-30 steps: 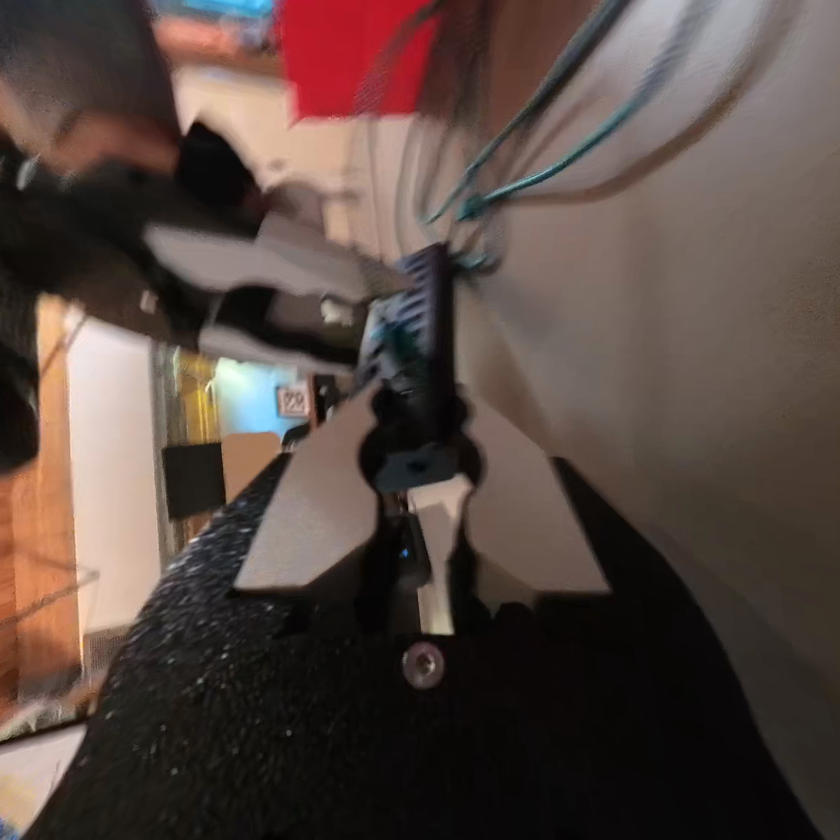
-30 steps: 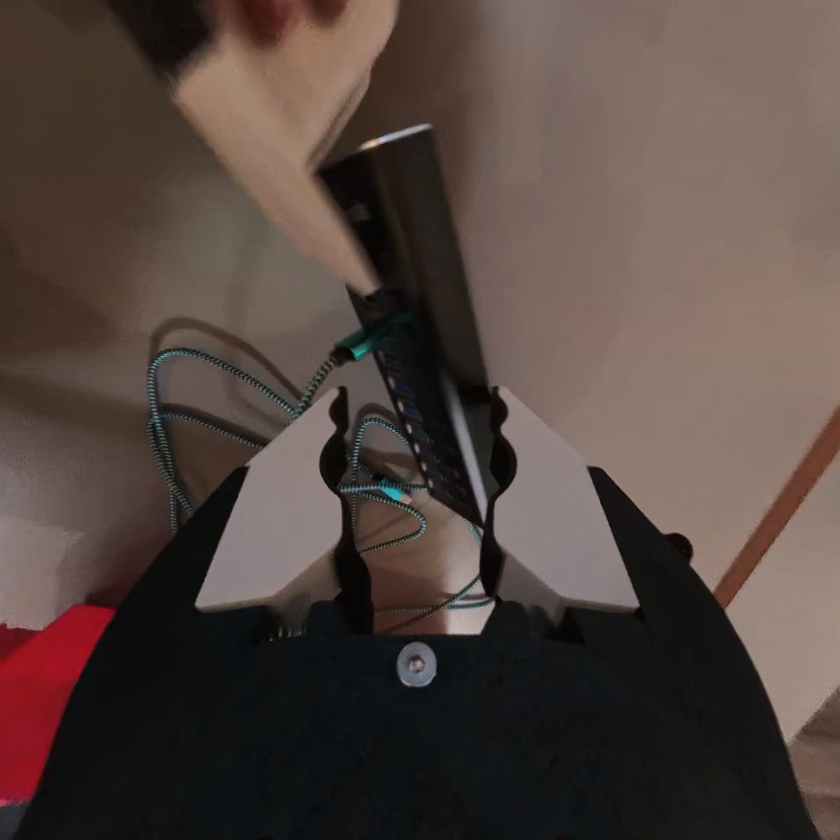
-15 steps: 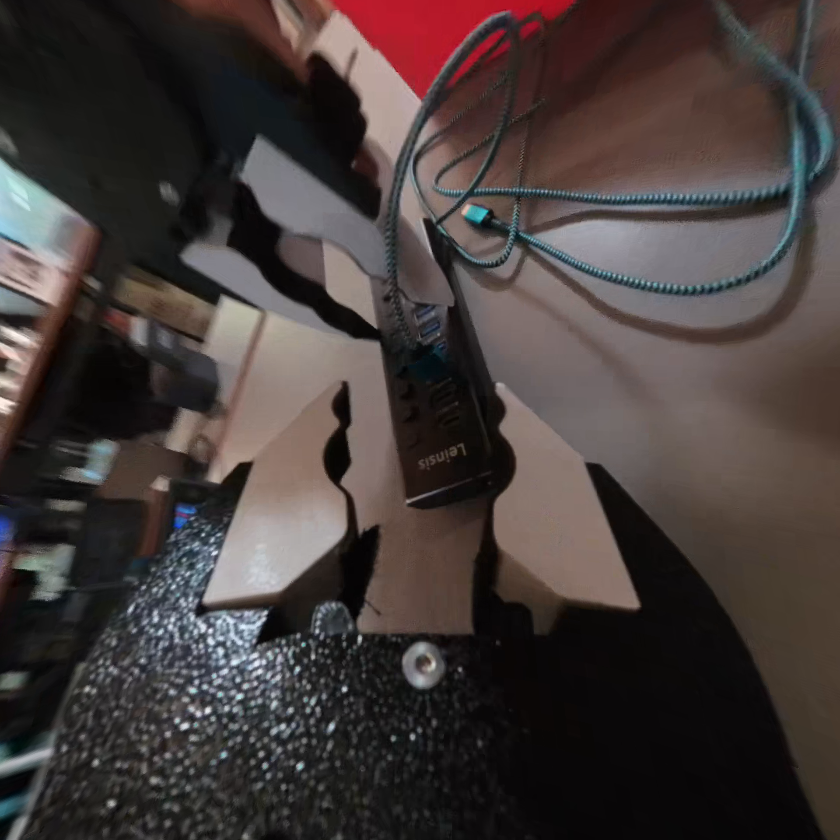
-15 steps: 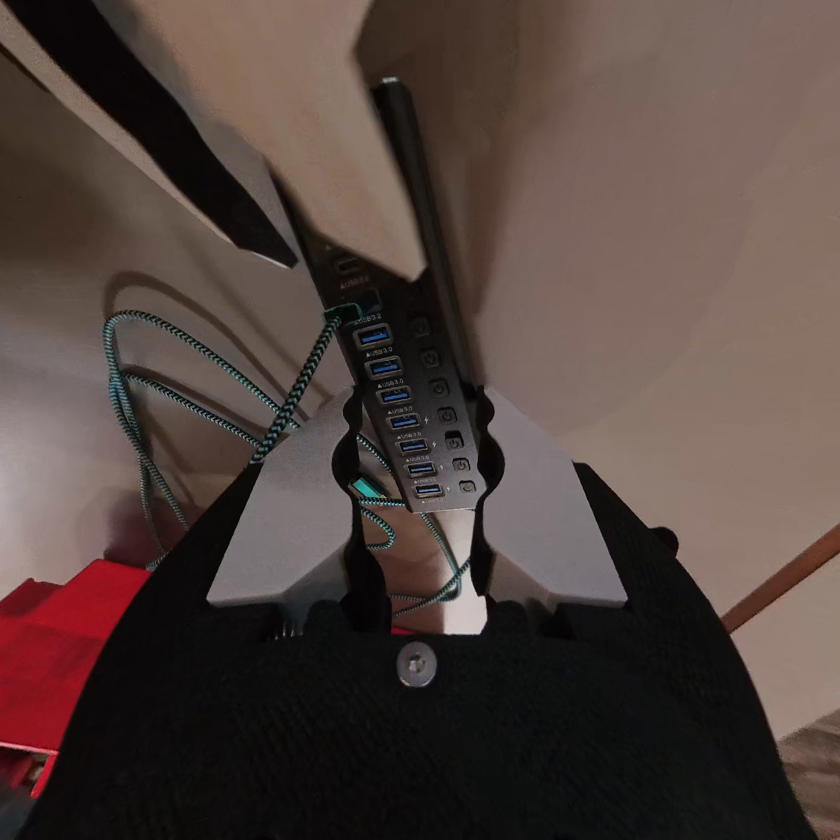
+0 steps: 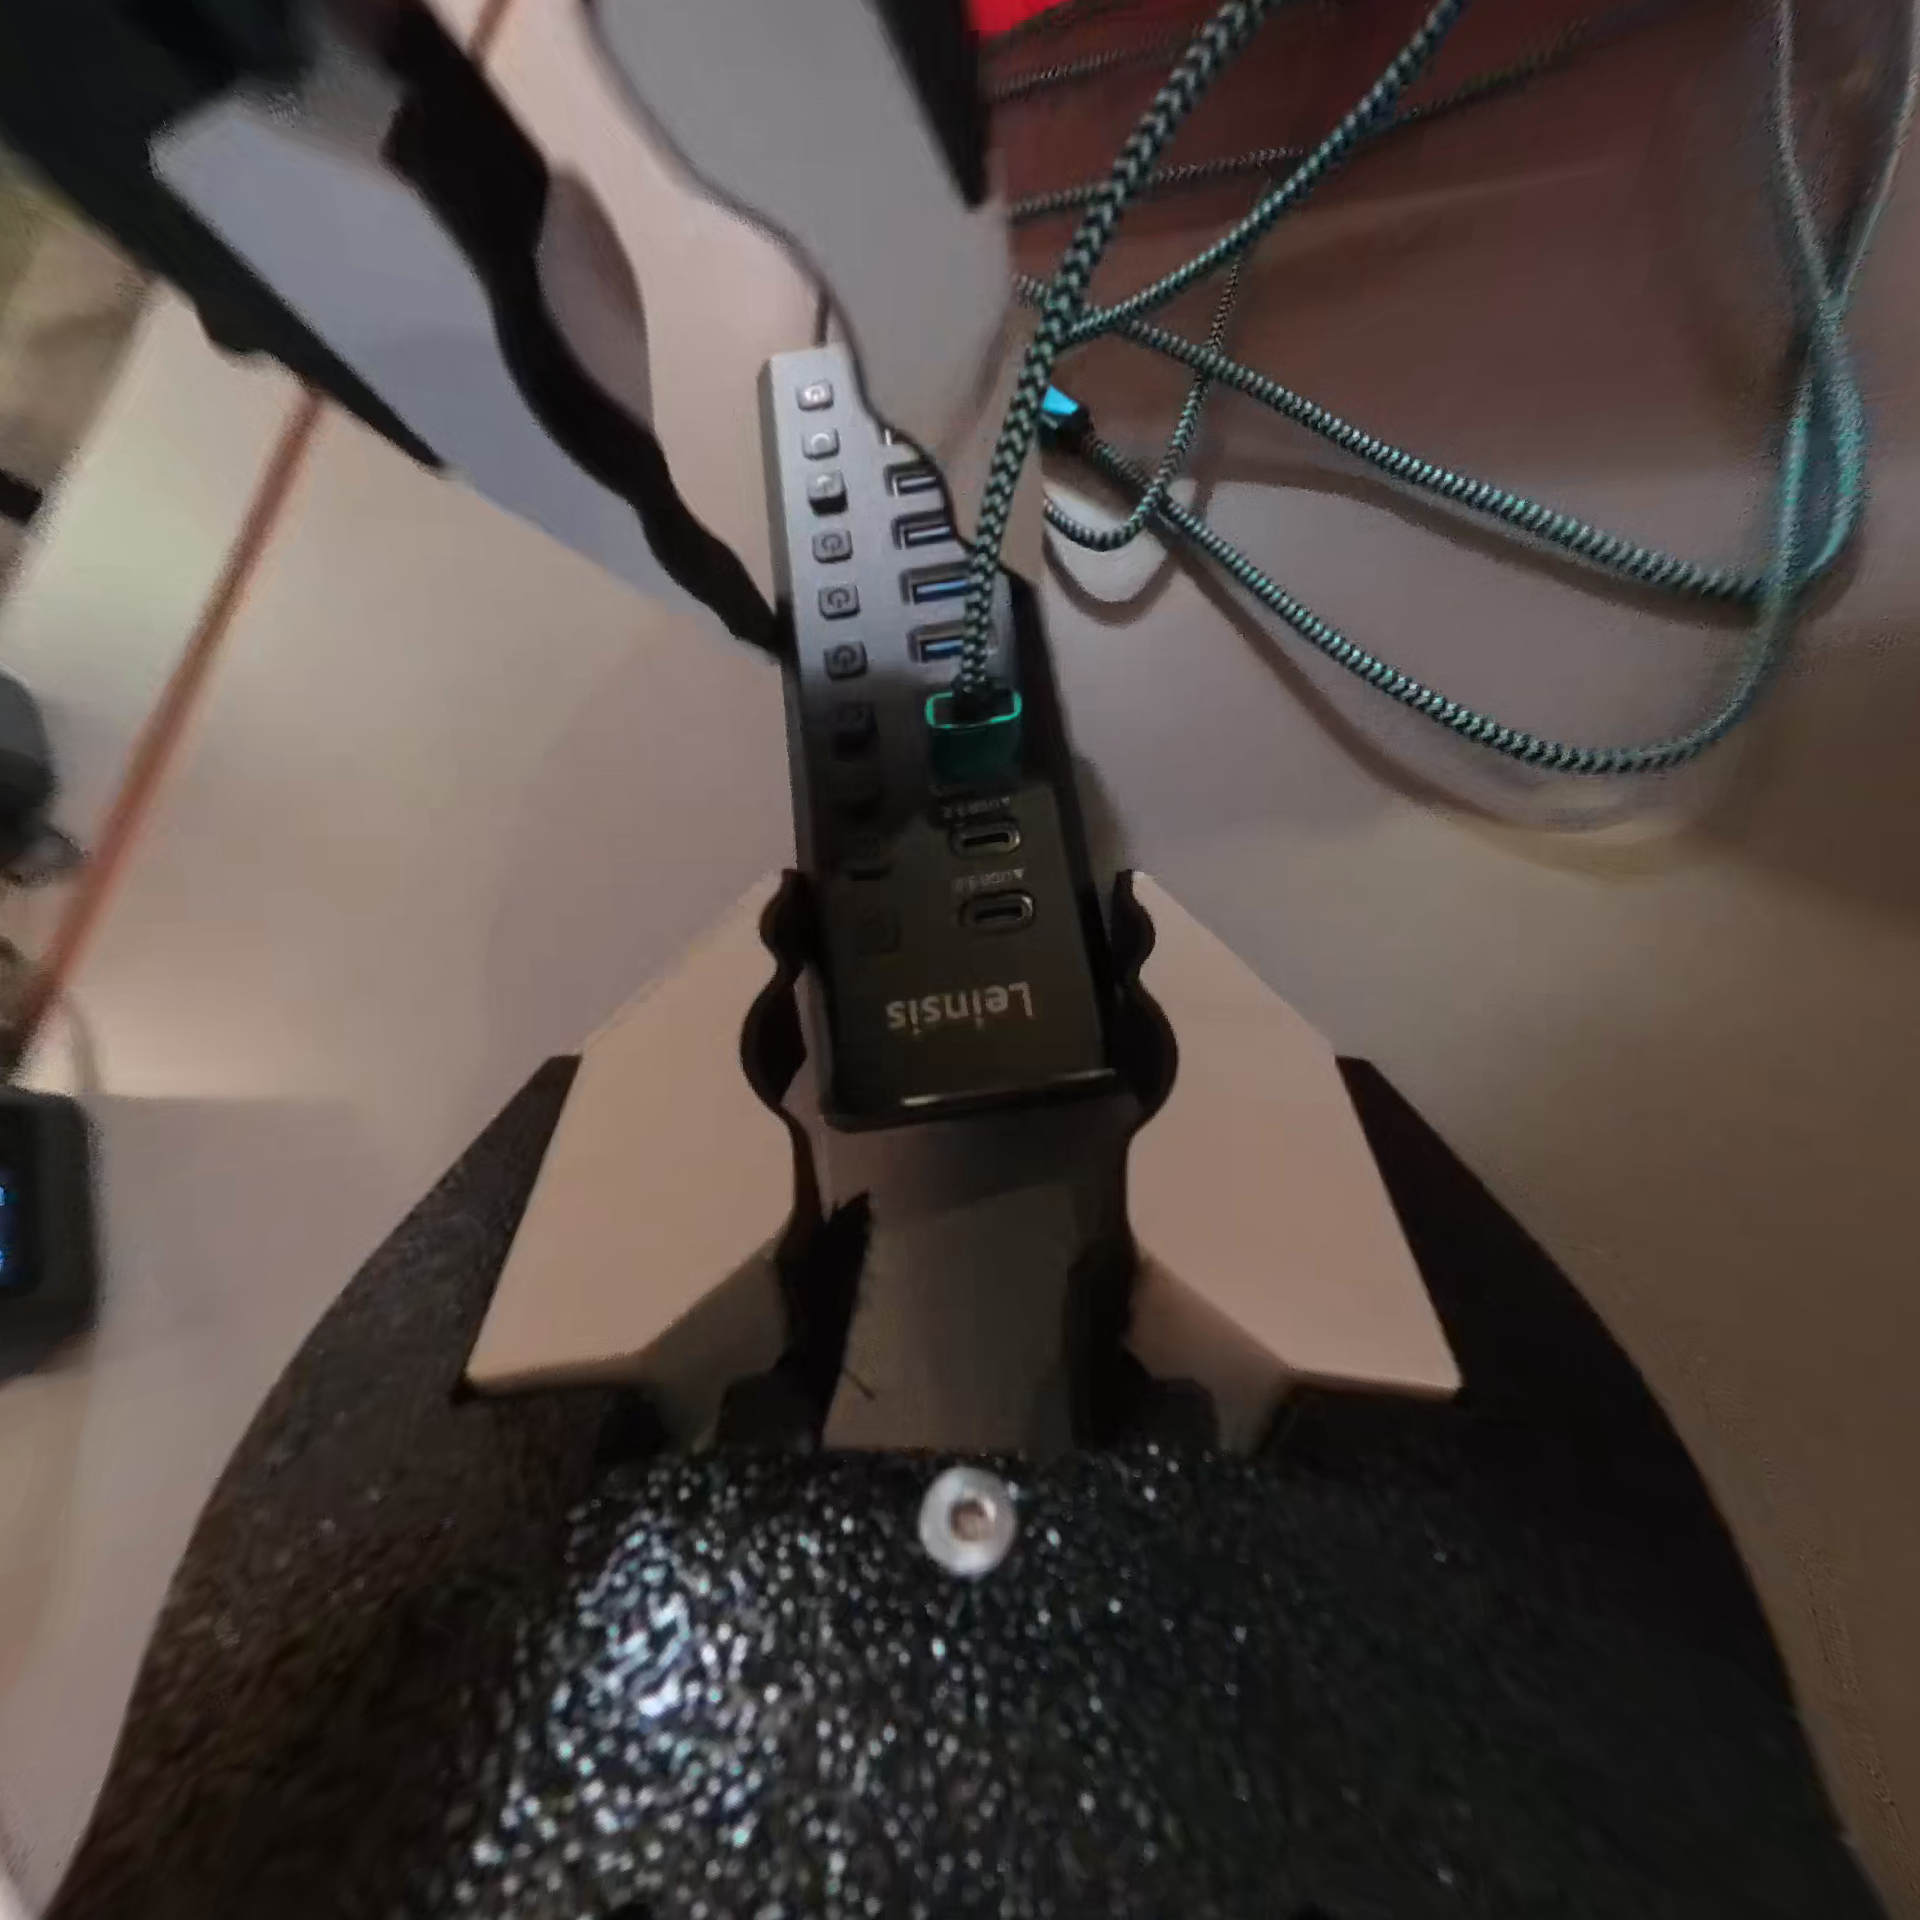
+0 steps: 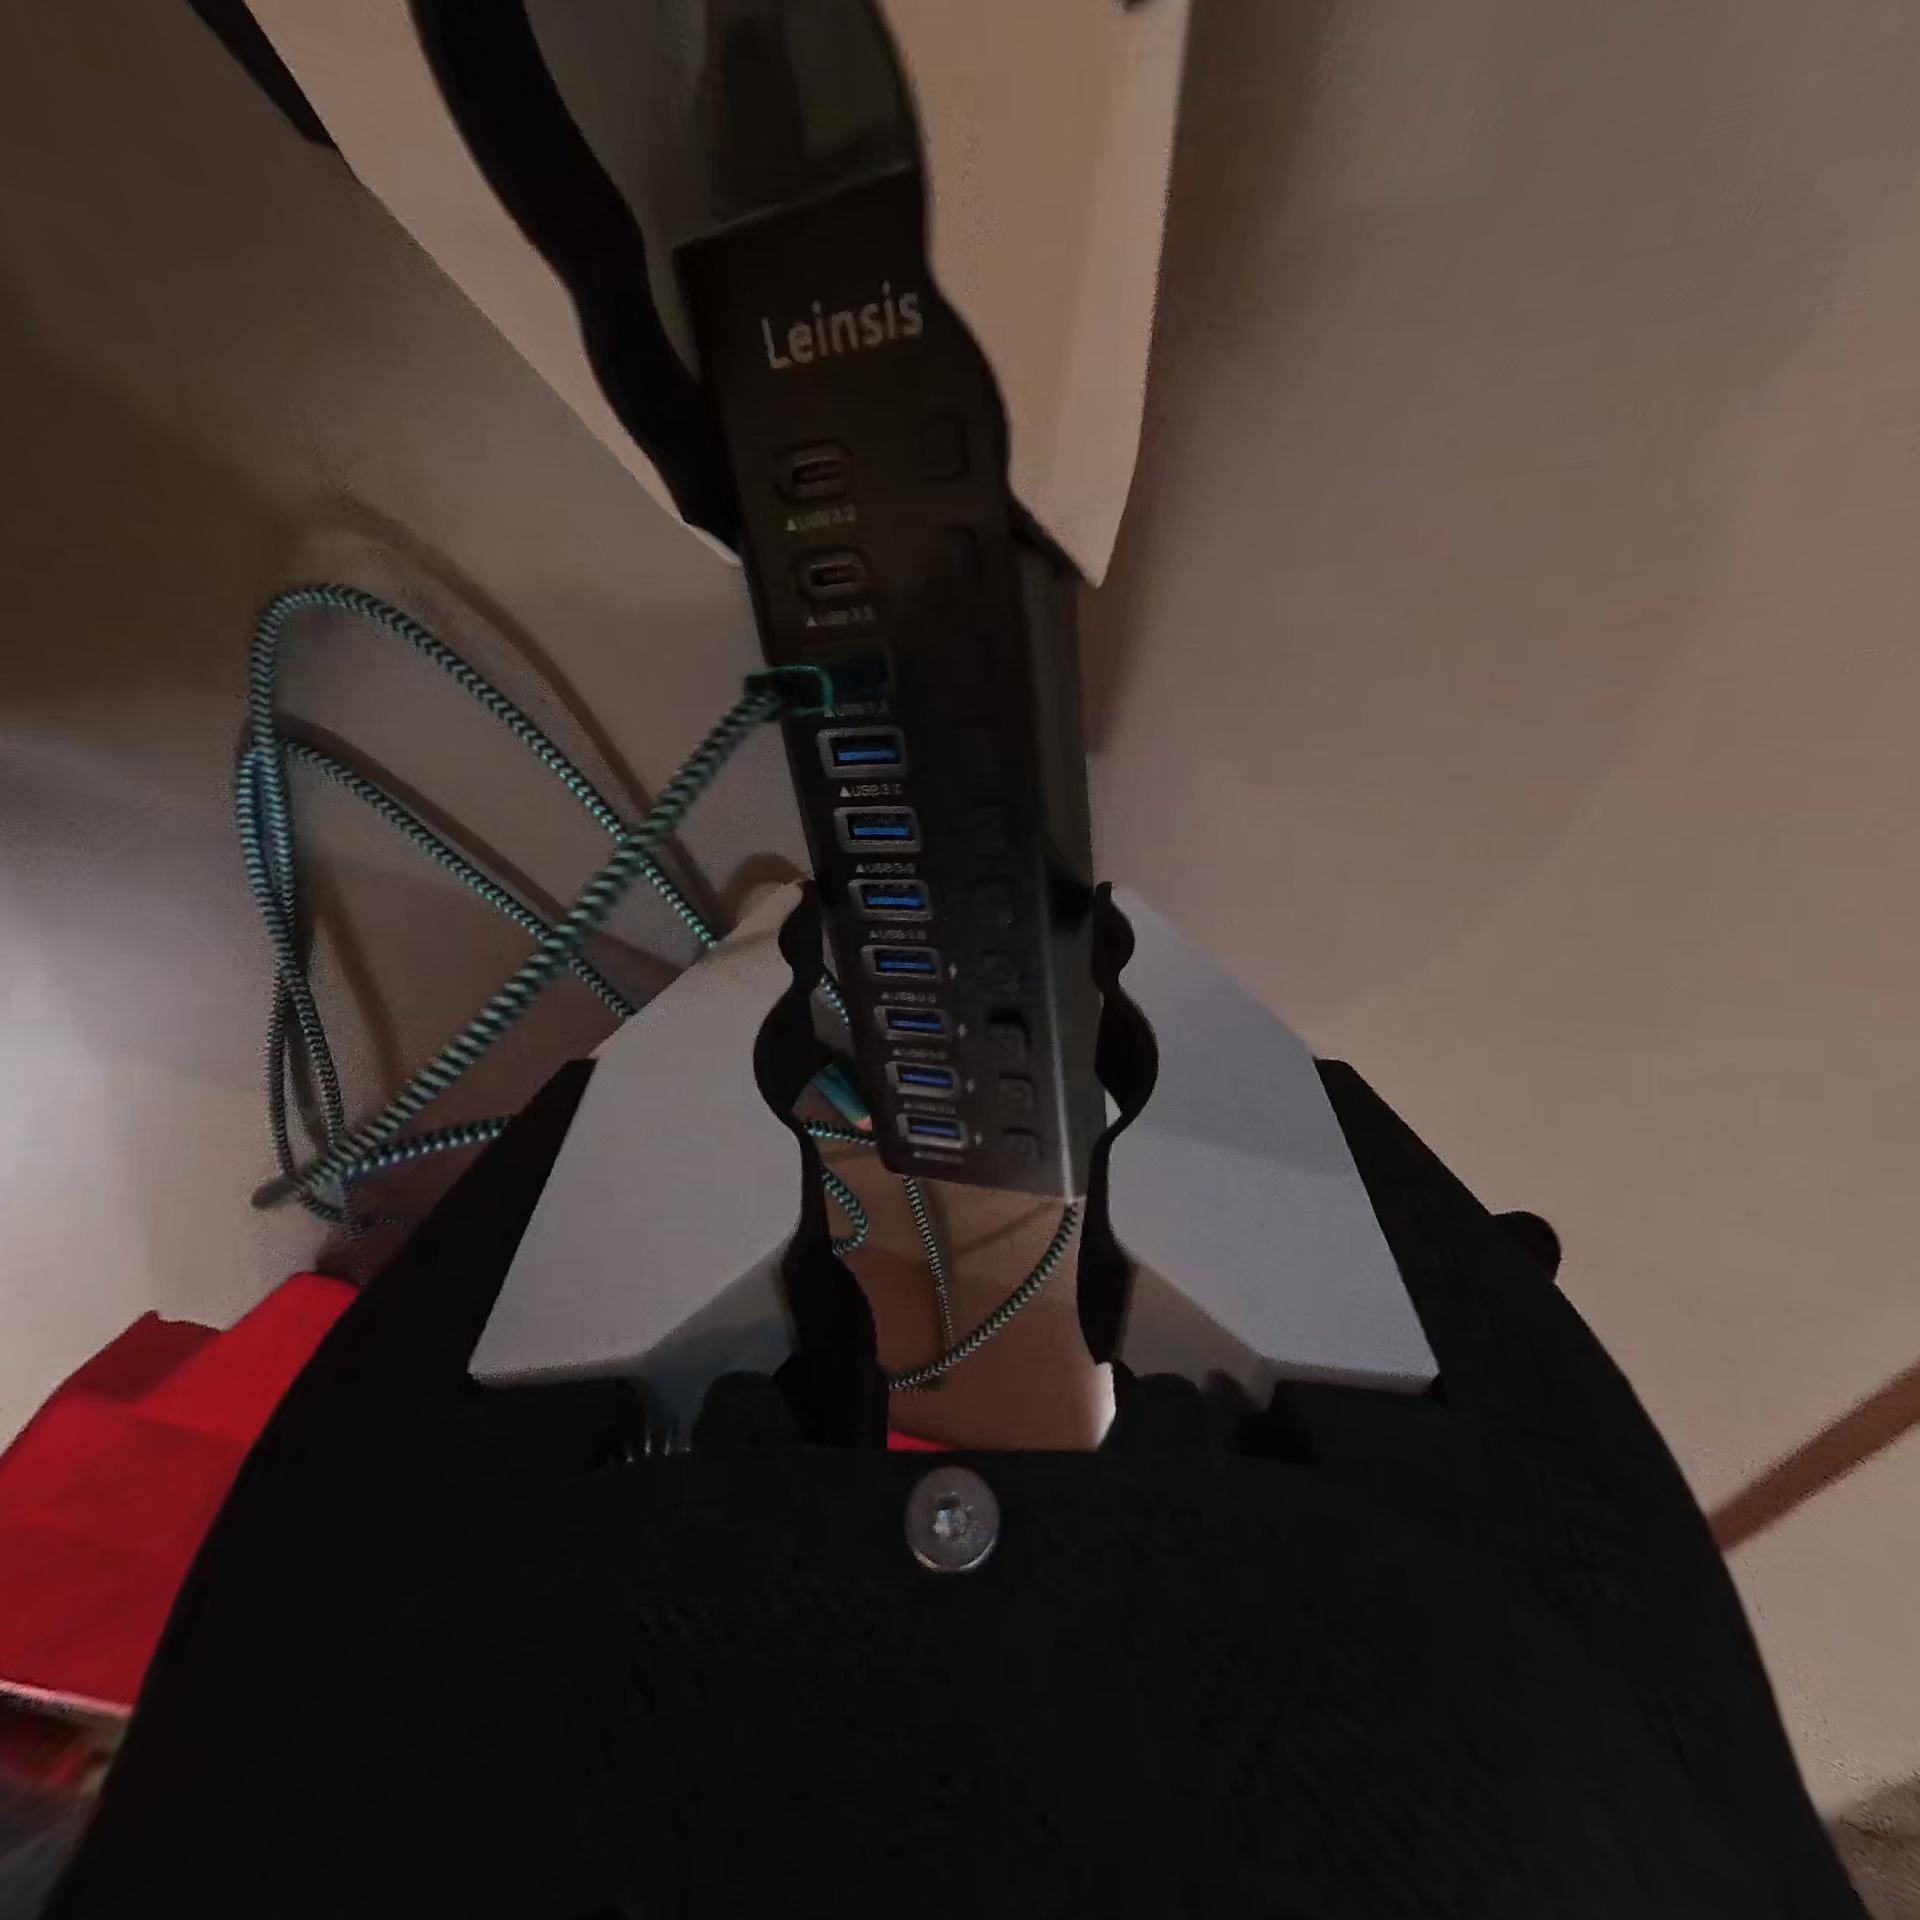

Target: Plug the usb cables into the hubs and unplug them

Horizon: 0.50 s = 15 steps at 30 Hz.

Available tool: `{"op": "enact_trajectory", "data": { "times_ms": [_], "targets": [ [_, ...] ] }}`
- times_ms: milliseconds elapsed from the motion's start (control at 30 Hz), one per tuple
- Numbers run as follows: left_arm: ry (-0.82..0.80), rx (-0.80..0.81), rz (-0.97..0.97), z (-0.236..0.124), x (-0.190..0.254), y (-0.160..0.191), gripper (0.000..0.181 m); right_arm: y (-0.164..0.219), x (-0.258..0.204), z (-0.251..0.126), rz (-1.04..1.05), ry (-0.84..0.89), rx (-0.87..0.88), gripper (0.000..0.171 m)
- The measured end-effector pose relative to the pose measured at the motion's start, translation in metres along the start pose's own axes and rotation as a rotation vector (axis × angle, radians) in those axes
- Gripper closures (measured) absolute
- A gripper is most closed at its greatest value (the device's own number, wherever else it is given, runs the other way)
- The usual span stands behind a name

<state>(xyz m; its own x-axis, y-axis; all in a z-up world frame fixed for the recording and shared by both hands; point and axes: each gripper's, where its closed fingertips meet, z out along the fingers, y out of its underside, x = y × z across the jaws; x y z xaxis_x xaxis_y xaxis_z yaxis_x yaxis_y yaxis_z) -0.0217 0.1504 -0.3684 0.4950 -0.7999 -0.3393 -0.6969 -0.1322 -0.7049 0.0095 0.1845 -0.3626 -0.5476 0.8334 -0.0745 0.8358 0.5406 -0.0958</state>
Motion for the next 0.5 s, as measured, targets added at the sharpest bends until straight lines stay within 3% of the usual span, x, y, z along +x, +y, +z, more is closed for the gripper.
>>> {"op": "enact_trajectory", "data": {
  "times_ms": [167,300,433,500],
  "targets": [
    [-0.196,0.014,0.449,-0.005,0.0,-0.015,0.124,0.007,-0.01,0.006,0.127,-0.123,0.066,0.111],
    [-0.278,0.009,0.629,-0.007,0.002,-0.02,0.124,0.005,-0.03,0.005,0.262,-0.308,0.143,0.139],
    [-0.309,0.012,0.558,-0.008,-0.003,-0.019,0.123,0.006,-0.038,0.004,0.274,-0.327,0.164,0.144],
    [-0.328,0.019,0.362,-0.01,-0.018,-0.019,0.104,0.007,-0.034,-0.002,0.233,-0.229,0.176,0.144]
  ]
}}
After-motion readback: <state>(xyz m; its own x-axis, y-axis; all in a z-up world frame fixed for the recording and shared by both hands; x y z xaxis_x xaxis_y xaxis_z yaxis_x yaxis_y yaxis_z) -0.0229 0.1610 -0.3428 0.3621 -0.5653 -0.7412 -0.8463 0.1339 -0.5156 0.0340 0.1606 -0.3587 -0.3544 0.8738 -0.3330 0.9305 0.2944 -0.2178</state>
